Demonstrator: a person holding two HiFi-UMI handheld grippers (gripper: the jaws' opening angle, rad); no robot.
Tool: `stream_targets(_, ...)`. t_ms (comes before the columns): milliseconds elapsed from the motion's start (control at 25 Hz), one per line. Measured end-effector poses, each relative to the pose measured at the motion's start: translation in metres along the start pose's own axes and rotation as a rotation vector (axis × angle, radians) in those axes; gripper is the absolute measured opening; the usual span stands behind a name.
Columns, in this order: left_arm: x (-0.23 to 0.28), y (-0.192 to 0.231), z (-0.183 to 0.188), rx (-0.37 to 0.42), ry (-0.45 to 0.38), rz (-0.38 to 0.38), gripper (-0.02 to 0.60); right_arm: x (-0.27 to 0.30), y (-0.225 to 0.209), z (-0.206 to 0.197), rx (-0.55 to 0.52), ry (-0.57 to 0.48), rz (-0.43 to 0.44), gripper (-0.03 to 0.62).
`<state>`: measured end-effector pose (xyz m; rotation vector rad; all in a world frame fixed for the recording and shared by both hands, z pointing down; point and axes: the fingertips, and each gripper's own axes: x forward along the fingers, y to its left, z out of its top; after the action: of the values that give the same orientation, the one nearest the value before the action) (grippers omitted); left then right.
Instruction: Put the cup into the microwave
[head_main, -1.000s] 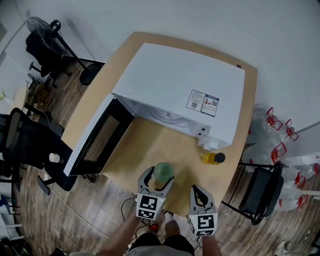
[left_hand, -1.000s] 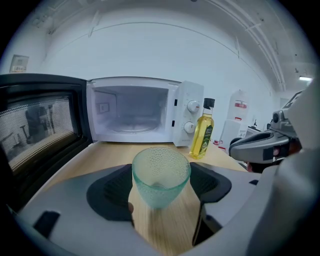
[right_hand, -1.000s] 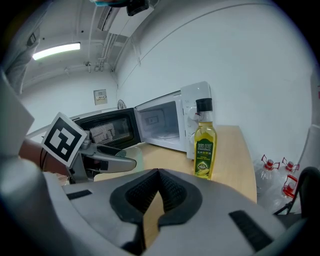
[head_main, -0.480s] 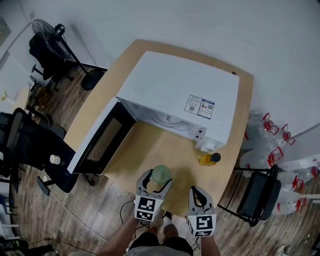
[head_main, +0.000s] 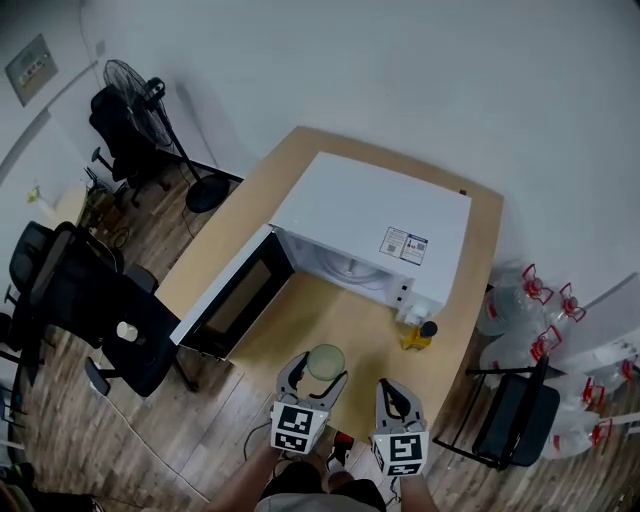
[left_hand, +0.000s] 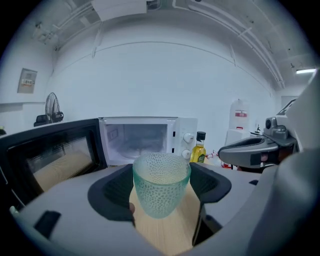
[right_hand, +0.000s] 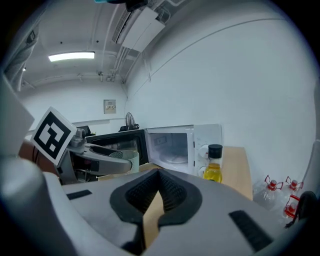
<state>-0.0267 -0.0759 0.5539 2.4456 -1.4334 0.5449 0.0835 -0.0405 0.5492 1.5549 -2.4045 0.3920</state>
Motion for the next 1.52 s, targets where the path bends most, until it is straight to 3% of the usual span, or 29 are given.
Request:
stream_targets(680,-0.032,0.025,0.062,0.034,-0.128,-0.007,0.367,0.011,0.013,0.067,-0.070,-0.113,-0.032,0.015)
stream_targets(1080,0.014,0.064,0.076,0.039,-0.121,-0.064,0.367,0.064,0.008,0.084,-0.049,-0.113,-0.074,0.015)
stream_targets(1520,0.088,0.096,0.075,0.048,-0.075,-0.152,0.367,0.122,-0.014,0.074,0.010,-0.067,-0.150,0.015)
